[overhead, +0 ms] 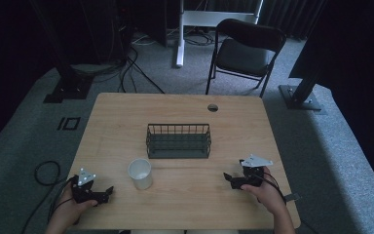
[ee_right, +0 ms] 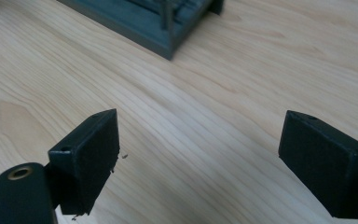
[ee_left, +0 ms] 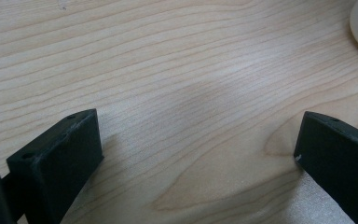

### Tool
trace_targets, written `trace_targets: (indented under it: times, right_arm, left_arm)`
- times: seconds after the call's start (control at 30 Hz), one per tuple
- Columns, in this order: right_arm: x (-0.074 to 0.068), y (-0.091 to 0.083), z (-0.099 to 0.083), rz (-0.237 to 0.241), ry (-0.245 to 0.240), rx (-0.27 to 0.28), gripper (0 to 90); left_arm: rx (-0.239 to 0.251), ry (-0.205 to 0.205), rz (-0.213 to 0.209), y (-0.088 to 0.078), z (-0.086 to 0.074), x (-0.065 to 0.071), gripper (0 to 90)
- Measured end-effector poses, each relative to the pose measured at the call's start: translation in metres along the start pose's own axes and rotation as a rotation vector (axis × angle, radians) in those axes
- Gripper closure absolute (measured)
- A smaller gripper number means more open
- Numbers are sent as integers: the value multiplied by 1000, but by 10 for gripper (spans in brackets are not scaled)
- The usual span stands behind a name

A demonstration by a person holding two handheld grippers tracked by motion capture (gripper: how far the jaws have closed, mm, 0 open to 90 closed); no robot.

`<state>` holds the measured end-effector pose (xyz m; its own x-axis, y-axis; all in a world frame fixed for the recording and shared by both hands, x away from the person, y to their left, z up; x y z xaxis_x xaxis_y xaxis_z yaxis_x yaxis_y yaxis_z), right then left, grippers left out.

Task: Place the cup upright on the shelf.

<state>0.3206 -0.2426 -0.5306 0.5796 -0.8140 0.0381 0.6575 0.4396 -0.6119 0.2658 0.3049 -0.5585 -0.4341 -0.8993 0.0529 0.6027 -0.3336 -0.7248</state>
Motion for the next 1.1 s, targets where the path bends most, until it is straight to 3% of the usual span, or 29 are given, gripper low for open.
trace_targets:
  times: [0.5, 1.1]
  right_arm:
    - [-31, 14, 24, 96, -70, 33, 121]
    - [-70, 35, 48, 187, -110, 66, 121]
  left_arm:
    - [1, -1, -1, 0, 0, 0, 11]
    - [1, -1, -1, 0, 0, 0, 11]
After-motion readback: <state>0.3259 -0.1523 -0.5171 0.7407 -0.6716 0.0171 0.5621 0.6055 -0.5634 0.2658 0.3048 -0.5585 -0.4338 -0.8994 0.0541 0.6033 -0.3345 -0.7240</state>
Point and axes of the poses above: each handheld gripper's, and its own axes: y roughly forward along the jaws, z roughly out of its top, x roughly to its right, the point moved 1 cm from there along y, roughly forward along the jaws, and after that the axes turned 5 degrees about -z, right-handed, at the moved point
